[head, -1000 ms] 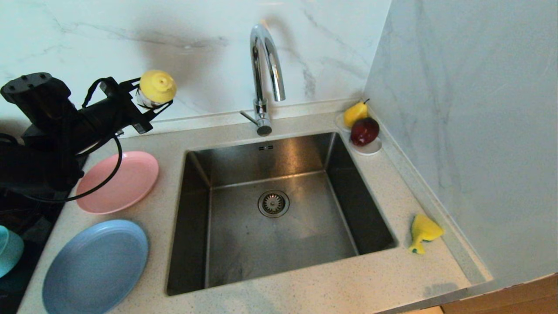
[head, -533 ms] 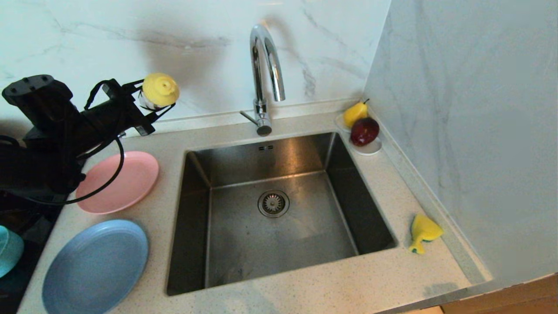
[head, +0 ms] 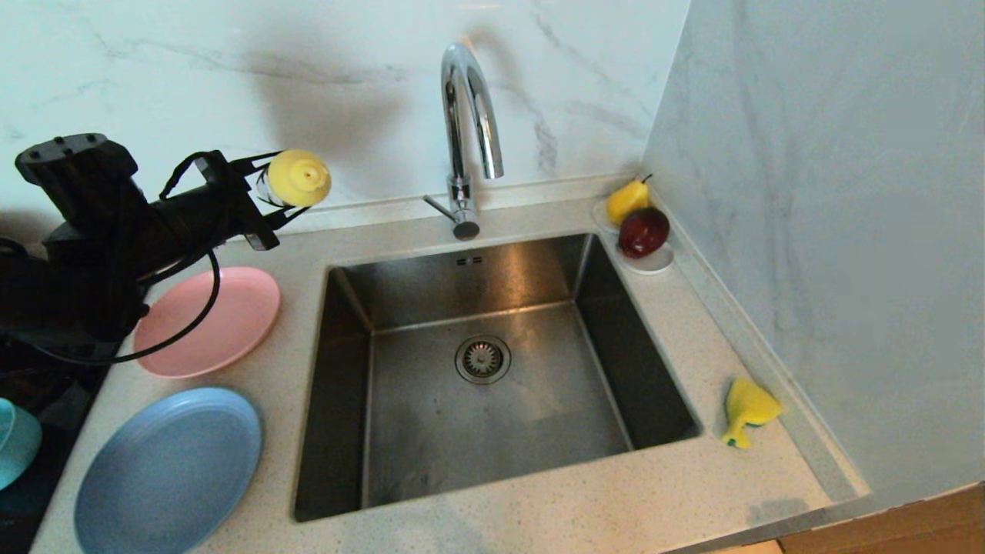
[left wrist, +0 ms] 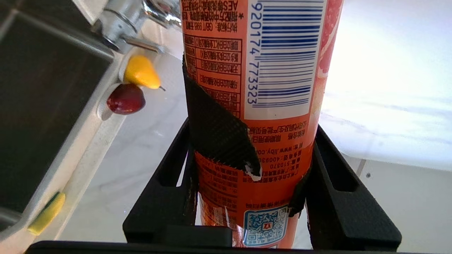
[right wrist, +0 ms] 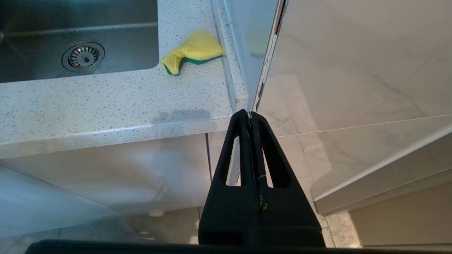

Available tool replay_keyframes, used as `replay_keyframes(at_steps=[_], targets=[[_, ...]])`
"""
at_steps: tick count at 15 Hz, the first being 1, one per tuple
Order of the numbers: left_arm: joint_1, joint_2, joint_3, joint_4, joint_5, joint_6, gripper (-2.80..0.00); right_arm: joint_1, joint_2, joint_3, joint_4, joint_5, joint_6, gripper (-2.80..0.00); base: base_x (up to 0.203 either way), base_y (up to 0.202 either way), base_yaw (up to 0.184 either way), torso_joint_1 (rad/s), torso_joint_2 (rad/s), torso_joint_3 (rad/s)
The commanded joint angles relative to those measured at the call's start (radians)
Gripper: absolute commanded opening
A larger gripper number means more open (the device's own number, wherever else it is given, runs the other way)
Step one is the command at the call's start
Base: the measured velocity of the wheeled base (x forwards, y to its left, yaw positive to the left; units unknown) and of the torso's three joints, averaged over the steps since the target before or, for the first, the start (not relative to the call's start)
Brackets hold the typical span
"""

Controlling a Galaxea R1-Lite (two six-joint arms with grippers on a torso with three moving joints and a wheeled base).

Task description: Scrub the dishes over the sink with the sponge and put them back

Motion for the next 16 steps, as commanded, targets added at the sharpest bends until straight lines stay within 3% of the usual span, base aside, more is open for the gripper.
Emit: replay_keyframes(at_steps=[1,6,8,10,13,14,16], targets=[[-0.011,-0.033,0.005,-0.005,-0.005,-0.011,-2.80,0.000,-0.003,-0.011,-0.002,0.004,-0.008,-2.80,0.000,0.000,0.000,0.000,0.00,0.000],[-0.013,-0.038,0.018,-0.011,-0.003,-0.012,-2.80,0.000,0.072,-0.338,0.097,0.021,0.054,-2.80,0.000,0.000,0.000,0.000,0.00,0.000],[-0.014,-0.035,0.020,-0.011,-0.003,-0.012,-2.80,-0.001,0.102,-0.512,0.233,0.043,0.069,-2.80,0.000,0.000,0.000,0.000,0.00,0.000],[-0.015,-0.032,0.021,-0.011,-0.001,-0.008,-2.80,-0.003,0.134,-0.727,0.476,0.085,0.075,-2.80,0.000,0.000,0.000,0.000,0.00,0.000],[-0.015,-0.027,0.020,-0.012,0.000,-0.008,-2.80,-0.019,0.201,-1.002,0.807,0.234,0.079,-2.80,0.000,0.000,0.000,0.000,0.00,0.000],[-0.015,-0.026,0.021,-0.011,-0.001,-0.007,-2.80,-0.027,0.228,-1.063,0.862,0.335,0.080,-2.80,0.000,0.000,0.000,0.000,0.00,0.000],[-0.015,-0.024,0.020,-0.011,0.000,-0.003,-2.80,-0.080,0.279,-1.123,0.894,0.449,0.080,-2.80,0.000,0.000,0.000,0.000,0.00,0.000]])
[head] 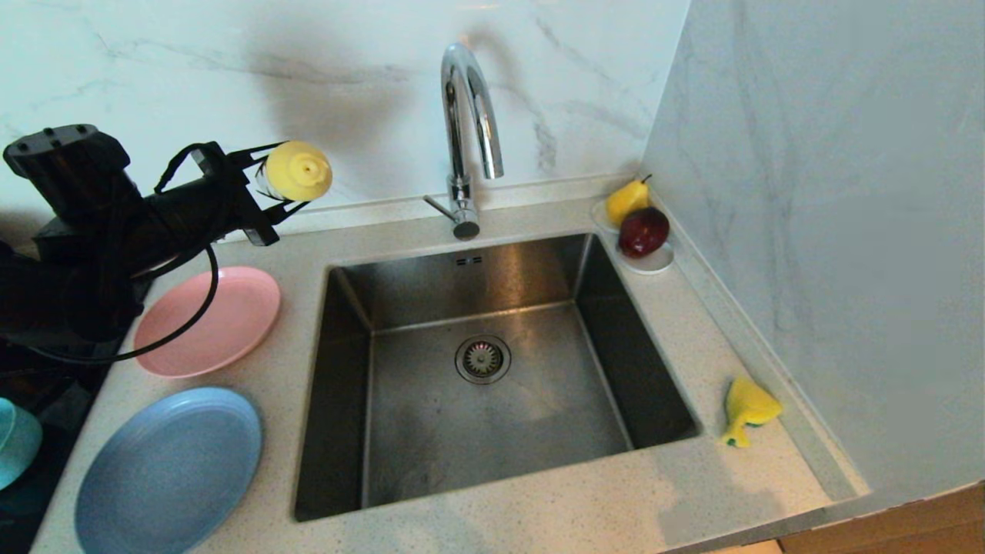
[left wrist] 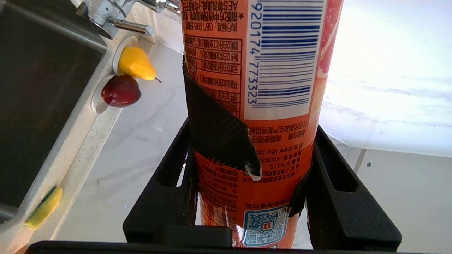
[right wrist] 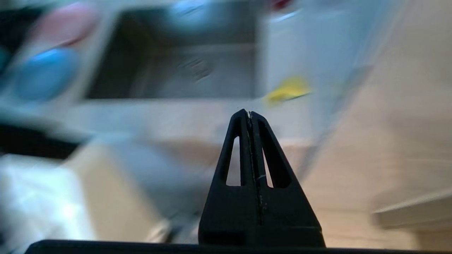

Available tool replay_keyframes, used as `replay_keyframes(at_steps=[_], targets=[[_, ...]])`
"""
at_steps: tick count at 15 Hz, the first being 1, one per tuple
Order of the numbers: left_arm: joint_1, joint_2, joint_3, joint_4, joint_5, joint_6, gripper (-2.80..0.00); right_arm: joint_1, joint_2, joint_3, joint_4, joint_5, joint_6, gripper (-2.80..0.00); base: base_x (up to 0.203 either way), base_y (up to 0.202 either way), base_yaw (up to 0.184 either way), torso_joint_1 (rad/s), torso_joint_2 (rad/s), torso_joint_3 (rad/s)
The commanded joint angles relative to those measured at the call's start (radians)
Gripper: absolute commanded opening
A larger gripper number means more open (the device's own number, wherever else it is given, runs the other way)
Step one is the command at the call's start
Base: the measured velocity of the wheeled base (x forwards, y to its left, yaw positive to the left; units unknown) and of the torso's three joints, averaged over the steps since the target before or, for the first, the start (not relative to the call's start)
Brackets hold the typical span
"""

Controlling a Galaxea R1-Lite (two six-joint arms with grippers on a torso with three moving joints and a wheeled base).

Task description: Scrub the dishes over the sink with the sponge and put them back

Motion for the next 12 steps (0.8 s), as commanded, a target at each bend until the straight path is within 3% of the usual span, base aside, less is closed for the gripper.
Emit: replay_keyframes(at_steps=[1,8,9,12], targets=[[0.000,0.013,-0.001,-0.005,-0.004,-0.007,-2.80,-0.108,0.080,-0.066,0.029,0.126,-0.001,-2.80,0.000,0.000,0.000,0.000,0.00,0.000],[-0.009,0.020,0.005,-0.004,-0.005,0.013,-2.80,-0.756,0.154,-0.141,0.030,0.880,-0.001,-2.80,0.000,0.000,0.000,0.000,0.00,0.000],[-0.009,0.018,0.005,-0.002,-0.006,0.015,-2.80,-0.788,0.176,-0.151,0.031,0.946,0.001,-2.80,0.000,0.000,0.000,0.000,0.00,0.000],[-0.008,0.014,0.014,-0.002,-0.006,0.021,-2.80,-0.778,0.214,-0.167,0.056,0.960,0.012,-2.80,0.000,0.000,0.000,0.000,0.00,0.000]])
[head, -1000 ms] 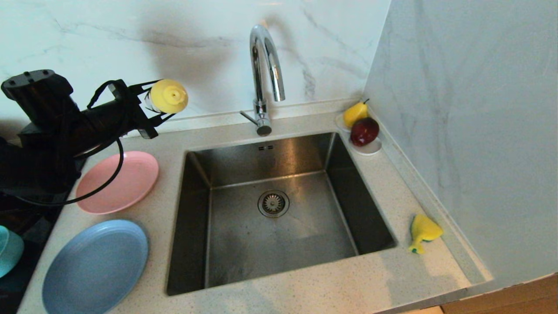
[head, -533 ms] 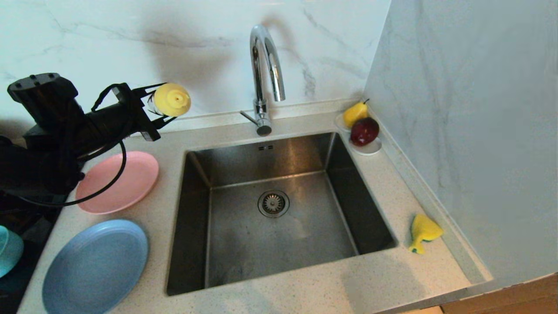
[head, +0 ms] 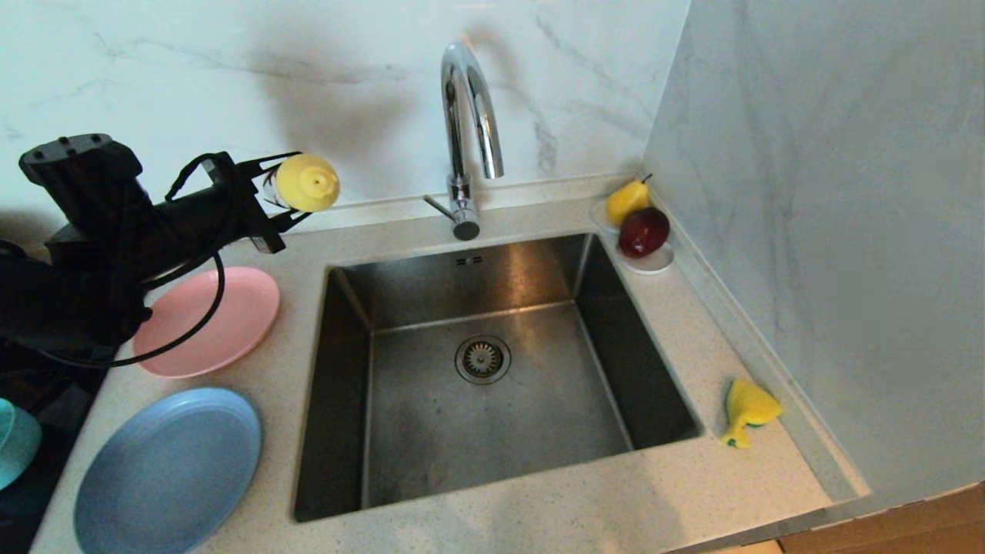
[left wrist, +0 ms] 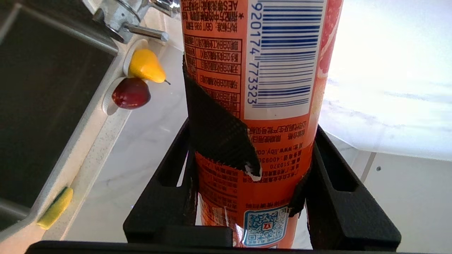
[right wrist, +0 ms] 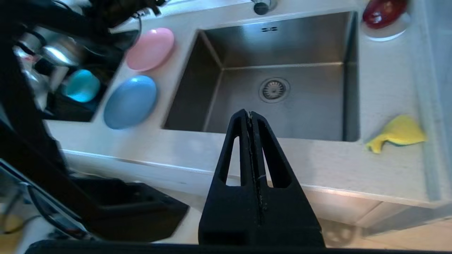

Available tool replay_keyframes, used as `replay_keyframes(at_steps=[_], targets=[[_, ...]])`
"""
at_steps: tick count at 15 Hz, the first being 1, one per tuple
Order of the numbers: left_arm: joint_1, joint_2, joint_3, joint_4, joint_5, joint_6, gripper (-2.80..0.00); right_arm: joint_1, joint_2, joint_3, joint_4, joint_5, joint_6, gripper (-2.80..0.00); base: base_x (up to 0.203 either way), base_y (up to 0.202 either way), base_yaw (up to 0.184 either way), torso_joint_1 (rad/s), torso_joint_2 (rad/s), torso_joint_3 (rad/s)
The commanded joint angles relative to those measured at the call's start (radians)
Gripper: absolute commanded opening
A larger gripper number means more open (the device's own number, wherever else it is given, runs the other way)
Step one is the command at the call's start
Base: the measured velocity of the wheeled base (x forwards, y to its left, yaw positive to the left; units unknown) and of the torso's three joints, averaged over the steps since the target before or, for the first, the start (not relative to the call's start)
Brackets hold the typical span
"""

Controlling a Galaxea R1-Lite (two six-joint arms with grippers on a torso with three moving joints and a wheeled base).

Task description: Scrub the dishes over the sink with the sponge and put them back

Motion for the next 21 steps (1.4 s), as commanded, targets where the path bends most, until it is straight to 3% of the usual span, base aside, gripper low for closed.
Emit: replay_keyframes(at_steps=[1,9,14,21], targets=[[0.000,-0.002,0.006,-0.006,-0.004,-0.007,-2.80,0.005,0.038,-0.022,0.019,0.018,0.009,-2.80,0.000,0.000,0.000,0.000,0.00,0.000],[0.001,-0.001,0.014,-0.006,-0.004,0.003,-2.80,0.163,0.123,-0.205,0.022,0.031,0.223,-2.80,0.000,0.000,0.000,0.000,0.00,0.000],[0.000,0.005,0.014,-0.005,-0.005,0.014,-2.80,0.197,0.121,-0.190,-0.031,0.015,0.294,-2.80,0.000,0.000,0.000,0.000,0.00,0.000],[0.008,0.012,0.137,-0.001,-0.026,0.155,-2.80,0.205,0.134,-0.062,-0.156,-0.029,0.341,-2.80,0.000,0.000,0.000,0.000,0.00,0.000]])
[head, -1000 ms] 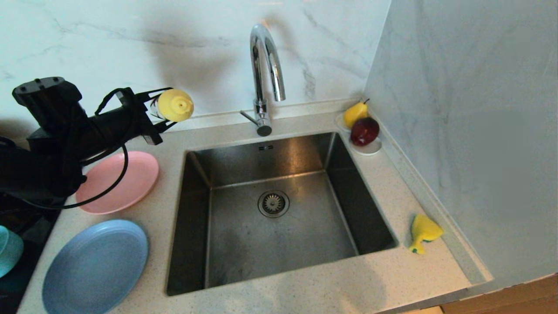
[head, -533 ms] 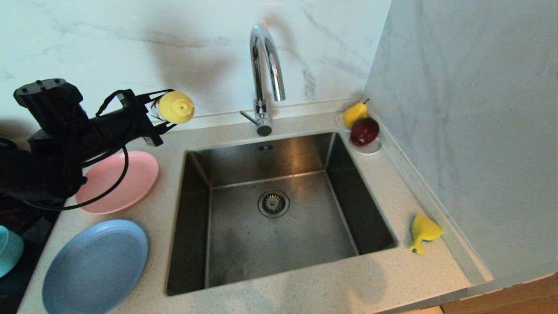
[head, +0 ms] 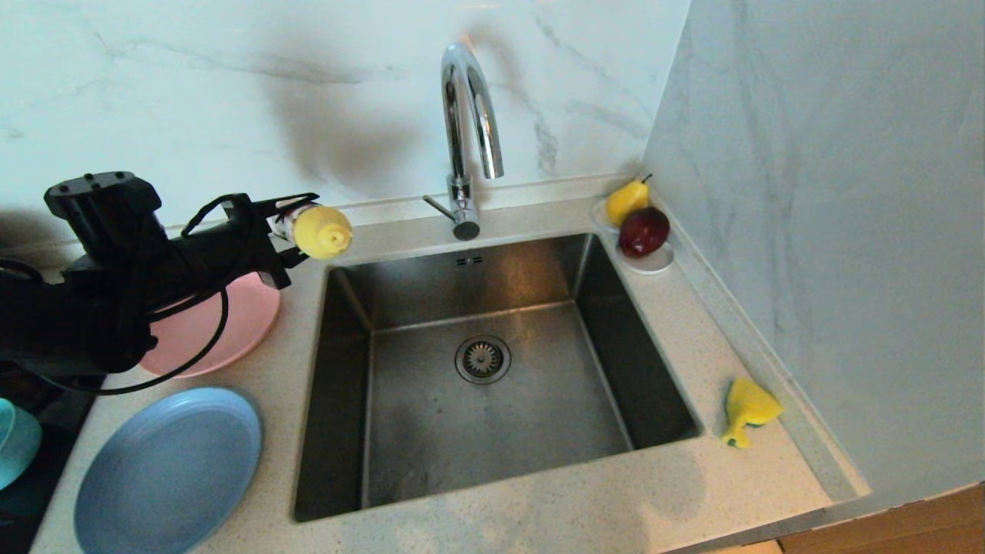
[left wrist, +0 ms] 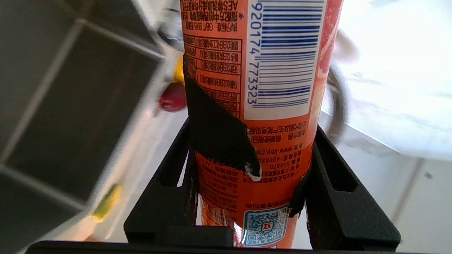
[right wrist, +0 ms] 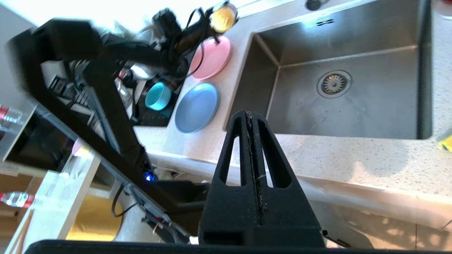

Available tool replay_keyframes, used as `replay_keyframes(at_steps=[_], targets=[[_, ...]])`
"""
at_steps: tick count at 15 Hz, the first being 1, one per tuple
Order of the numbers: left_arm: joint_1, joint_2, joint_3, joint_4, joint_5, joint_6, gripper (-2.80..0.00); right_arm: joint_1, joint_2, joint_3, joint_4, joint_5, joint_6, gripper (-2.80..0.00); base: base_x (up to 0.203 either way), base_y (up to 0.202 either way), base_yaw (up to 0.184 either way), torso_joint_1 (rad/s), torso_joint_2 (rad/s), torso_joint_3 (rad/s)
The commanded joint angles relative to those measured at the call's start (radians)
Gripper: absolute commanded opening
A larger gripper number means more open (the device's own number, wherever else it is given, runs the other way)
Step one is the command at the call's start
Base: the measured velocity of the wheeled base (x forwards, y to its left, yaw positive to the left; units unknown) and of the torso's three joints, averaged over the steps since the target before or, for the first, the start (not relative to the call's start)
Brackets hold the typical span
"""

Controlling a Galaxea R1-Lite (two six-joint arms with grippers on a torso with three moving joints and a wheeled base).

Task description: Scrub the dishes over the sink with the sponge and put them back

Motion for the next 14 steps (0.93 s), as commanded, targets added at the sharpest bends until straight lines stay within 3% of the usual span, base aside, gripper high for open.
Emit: replay_keyframes(at_steps=[1,3,5,6,8,11,14], targets=[[0.000,0.003,0.018,-0.007,-0.005,0.008,-2.80,0.000,0.020,0.014,-0.037,-0.011,0.060,-2.80,0.000,0.000,0.000,0.000,0.00,0.000],[-0.006,0.002,0.007,-0.006,-0.003,0.010,-2.80,0.000,0.038,0.032,-0.111,-0.081,0.130,-2.80,0.000,0.000,0.000,0.000,0.00,0.000],[-0.020,0.006,0.000,-0.005,0.000,0.014,-2.80,0.053,0.057,0.040,-0.135,-0.167,0.146,-2.80,0.000,0.000,0.000,0.000,0.00,0.000],[-0.027,0.007,-0.003,0.005,0.001,0.019,-2.80,0.094,0.064,0.045,-0.138,-0.262,0.147,-2.80,0.000,0.000,0.000,0.000,0.00,0.000],[-0.043,0.015,-0.002,0.031,0.007,0.056,-2.80,0.161,0.082,0.058,-0.139,-0.421,0.144,-2.80,0.000,0.000,0.000,0.000,0.00,0.000],[-0.065,0.017,-0.006,0.056,0.026,0.079,-2.80,0.228,0.129,0.064,-0.132,-0.568,0.134,-2.80,0.000,0.000,0.000,0.000,0.00,0.000],[-0.065,0.015,-0.004,0.057,0.025,0.080,-2.80,0.258,0.143,0.087,-0.128,-0.638,0.052,-2.80,0.000,0.000,0.000,0.000,0.00,0.000]])
